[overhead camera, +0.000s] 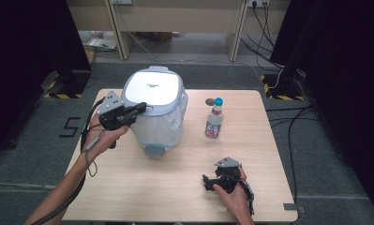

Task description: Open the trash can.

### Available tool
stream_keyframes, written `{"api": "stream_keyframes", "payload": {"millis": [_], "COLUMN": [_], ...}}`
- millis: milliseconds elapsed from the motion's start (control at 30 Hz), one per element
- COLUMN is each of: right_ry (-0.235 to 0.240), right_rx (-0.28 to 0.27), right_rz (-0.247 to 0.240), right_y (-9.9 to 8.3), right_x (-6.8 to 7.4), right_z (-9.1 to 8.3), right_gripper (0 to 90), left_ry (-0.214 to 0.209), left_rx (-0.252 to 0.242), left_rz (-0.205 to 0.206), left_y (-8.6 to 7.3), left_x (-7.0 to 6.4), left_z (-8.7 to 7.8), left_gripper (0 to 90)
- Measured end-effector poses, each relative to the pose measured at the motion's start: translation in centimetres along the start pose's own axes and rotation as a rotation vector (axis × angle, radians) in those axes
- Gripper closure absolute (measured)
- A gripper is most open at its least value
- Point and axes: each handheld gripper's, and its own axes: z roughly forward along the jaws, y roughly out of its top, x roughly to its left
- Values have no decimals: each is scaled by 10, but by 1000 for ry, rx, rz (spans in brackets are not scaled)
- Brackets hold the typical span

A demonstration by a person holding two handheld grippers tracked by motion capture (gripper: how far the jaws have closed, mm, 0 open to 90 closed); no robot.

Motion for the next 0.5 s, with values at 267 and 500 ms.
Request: {"api": "stream_keyframes", "payload": {"millis": [267,500], "right_ry": [0,0], "right_rx": [0,-1], "right_rz": [-1,0], "right_y": [0,0], "right_x": [0,0], "right_z": [0,0], "right_gripper": [5,4], "left_ry": [15,-3], "left_rx": [26,53], "left_rz": [61,48], "left_y": [3,7], "left_x": [-3,-1], "left_z": [1,2], "left_gripper": [895,895]}}
